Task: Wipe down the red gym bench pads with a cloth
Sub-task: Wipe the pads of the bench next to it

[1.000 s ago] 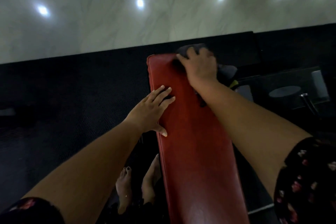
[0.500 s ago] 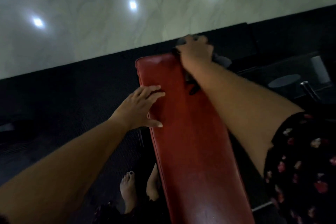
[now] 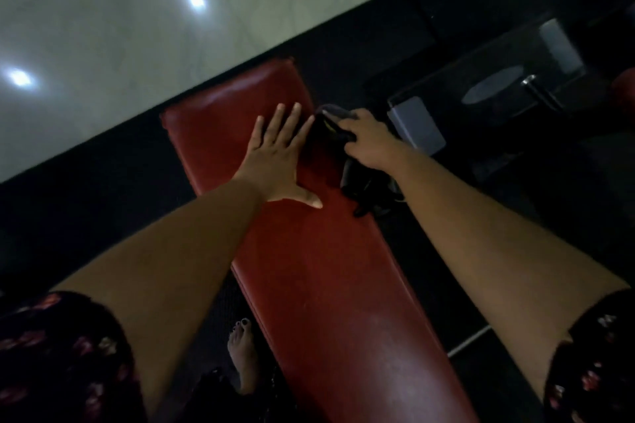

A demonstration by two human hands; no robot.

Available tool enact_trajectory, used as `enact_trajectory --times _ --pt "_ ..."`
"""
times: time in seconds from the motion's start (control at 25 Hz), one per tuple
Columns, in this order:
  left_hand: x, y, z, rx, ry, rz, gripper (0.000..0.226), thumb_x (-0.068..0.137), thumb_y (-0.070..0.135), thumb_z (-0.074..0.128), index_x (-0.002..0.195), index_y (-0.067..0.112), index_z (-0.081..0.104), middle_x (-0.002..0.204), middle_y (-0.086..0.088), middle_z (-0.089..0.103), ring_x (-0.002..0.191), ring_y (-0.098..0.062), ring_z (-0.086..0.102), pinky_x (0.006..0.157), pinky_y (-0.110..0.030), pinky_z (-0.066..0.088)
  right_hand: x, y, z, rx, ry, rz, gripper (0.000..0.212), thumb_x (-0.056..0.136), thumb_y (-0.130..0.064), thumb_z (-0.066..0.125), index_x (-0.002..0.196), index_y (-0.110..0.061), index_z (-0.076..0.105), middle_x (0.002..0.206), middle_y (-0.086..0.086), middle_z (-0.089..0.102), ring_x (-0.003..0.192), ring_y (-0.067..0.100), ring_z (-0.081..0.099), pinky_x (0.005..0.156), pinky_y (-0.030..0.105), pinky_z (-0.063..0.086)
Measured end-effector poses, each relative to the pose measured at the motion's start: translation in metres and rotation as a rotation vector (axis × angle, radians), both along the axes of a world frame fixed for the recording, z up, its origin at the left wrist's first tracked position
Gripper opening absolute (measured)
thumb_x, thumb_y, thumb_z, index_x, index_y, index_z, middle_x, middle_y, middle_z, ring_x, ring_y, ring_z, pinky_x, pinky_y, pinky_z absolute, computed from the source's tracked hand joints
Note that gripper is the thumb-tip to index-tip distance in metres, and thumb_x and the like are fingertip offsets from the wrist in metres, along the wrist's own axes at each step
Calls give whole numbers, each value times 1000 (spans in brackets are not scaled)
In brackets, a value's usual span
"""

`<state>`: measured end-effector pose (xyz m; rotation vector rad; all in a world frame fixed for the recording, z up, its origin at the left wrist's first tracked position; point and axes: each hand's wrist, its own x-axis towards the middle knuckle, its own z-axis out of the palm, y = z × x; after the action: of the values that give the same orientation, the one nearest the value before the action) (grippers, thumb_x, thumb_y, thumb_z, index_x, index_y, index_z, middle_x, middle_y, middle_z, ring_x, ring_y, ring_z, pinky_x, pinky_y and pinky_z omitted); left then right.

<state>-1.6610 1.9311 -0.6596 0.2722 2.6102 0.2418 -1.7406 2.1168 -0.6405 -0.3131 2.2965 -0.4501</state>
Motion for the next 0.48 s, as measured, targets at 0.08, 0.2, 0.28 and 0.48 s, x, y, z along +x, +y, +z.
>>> enact_trajectory --times 0.08,0.2,0.28,0.48 --pt "-1 -1 3 6 -32 9 149 47 87 65 152 24 -20 159 -6 -28 143 -26 -32 111 -48 -21 18 16 2 -45 -102 -53 58 96 -8 51 150 -20 33 157 5 17 137 31 32 113 35 29" --pt "0 2 2 -13 -53 14 149 47 86 66 150 27 -25 157 -3 -32 141 -24 -34 110 -47 -23 32 52 -2 36 -285 28 63 93 -7 54 150 -20 32 159 2 18 138 25 32 110 32 31" --pt "0 1 -1 -8 -59 24 148 48 86 66 150 28 -25 157 -2 -32 140 -22 -35 110 -46 -24 29 67 -1 150 -224 124 62 91 -10 56 148 -25 36 156 3 25 132 26 39 103 34 39" --pt "-1 -1 -5 -11 -49 26 145 49 85 66 150 30 -23 157 1 -32 138 -18 -38 111 -46 -23 68 33 4 180 121 52 50 96 -21 52 143 -33 40 153 0 21 126 32 34 95 45 45"
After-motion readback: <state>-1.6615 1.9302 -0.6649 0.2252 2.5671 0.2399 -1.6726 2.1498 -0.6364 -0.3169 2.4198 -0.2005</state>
